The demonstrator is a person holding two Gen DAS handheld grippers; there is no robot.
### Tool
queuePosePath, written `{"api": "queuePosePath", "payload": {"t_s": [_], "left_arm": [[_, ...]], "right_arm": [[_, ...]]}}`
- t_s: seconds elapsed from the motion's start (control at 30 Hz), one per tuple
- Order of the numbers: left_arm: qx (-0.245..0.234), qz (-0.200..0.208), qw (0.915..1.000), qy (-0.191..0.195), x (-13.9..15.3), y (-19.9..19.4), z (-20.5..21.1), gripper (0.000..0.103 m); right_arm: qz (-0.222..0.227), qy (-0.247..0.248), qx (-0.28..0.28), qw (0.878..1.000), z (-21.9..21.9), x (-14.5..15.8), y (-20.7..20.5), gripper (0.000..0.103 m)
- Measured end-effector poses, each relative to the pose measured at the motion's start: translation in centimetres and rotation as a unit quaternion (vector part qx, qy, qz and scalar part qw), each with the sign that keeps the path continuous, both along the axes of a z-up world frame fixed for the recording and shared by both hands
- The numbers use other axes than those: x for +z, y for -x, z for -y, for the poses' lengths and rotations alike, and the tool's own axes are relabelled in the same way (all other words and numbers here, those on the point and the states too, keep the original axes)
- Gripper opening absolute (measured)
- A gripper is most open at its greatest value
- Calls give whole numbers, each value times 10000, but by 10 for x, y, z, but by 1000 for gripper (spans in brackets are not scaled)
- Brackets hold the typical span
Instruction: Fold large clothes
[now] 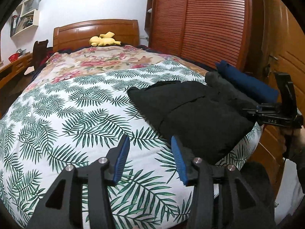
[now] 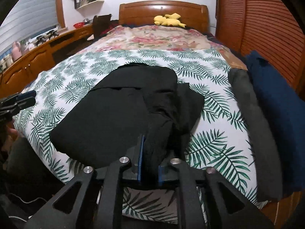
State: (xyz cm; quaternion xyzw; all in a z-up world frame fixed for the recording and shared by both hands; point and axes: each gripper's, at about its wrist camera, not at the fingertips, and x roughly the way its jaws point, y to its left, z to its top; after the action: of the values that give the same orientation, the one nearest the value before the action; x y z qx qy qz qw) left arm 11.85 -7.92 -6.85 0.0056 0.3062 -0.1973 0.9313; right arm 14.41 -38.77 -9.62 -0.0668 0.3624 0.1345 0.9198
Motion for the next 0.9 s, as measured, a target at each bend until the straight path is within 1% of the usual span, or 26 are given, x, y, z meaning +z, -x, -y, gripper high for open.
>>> {"api": "queuePosePath", "payload": {"t_s": [0.07,0.1,0.17,0.3,0.4,0.47,0.57,0.7,0.77,0.9], "left_arm": [[-16,-2,10000,-23,0,-1,3,45],[-24,5,10000,-41,0,-2,4,45],[-35,19,10000,-53,0,-4,5,45],[-72,-18,10000,-53,-2,-14,9,46],[-109,-30,9999,-110,-4,-25,14,47],[-150,-69,9998,-150,-7,-34,19,47],[-241,-155,9993,-223,-13,-52,28,47],[-397,-348,9984,-216,-23,-83,41,47],[-464,-407,9978,-260,-28,-100,49,47],[-505,-454,9968,-429,-37,-135,63,47]], "right_arm": [[165,96,-116,9998,1,9,3,28],[289,175,-167,9993,0,15,6,30],[545,319,-183,9978,-4,26,10,38],[721,311,97,9969,-22,38,9,41],[534,187,441,9974,-36,28,4,42],[343,205,540,9977,-42,13,-4,42],[84,289,477,9984,-42,-14,-17,42],[-272,99,369,9989,-27,-36,-25,42],[-260,162,381,9988,-24,-41,-20,42],[-201,244,287,9991,-17,-39,-11,42]]}}
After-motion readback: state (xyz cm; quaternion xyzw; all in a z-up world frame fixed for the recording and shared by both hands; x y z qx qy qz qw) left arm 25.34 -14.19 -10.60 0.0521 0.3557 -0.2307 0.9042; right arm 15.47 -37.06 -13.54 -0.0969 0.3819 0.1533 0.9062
